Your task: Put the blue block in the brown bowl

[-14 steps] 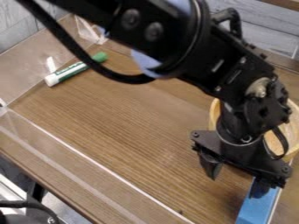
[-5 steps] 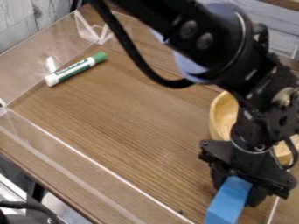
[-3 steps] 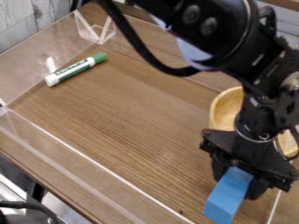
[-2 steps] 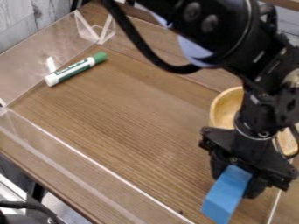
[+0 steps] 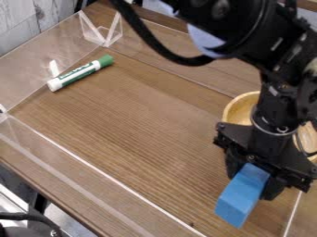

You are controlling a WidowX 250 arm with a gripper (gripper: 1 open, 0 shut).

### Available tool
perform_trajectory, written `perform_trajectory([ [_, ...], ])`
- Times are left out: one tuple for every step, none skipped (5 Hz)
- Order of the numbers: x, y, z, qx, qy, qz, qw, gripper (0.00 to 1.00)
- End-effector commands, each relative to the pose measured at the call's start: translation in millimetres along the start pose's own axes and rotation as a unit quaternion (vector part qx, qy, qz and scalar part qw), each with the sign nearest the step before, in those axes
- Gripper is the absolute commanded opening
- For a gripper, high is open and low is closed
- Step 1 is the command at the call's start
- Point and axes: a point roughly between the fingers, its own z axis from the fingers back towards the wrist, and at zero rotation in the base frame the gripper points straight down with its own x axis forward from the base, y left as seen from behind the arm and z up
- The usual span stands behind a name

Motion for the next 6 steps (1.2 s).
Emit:
perform_trajectory([
  [19.7, 0, 27.4, -0.011, -0.041, -0.01, 0.9991, 0.0],
  [34.8, 8, 40.7, -0.012, -0.051, -0.027, 0.9983, 0.0],
  [51.2, 19, 60.6, -0.011, -0.058, -0.034, 0.9977, 0.0],
  [70.9, 30, 71.3, -0.011, -0.07, -0.038, 0.9968, 0.0],
  [82.2, 32, 75.7, -0.011, -0.078, -0.04, 0.9961, 0.0],
  [84.2, 29, 72.4, -0.009, -0.083, -0.044, 0.9955, 0.0],
])
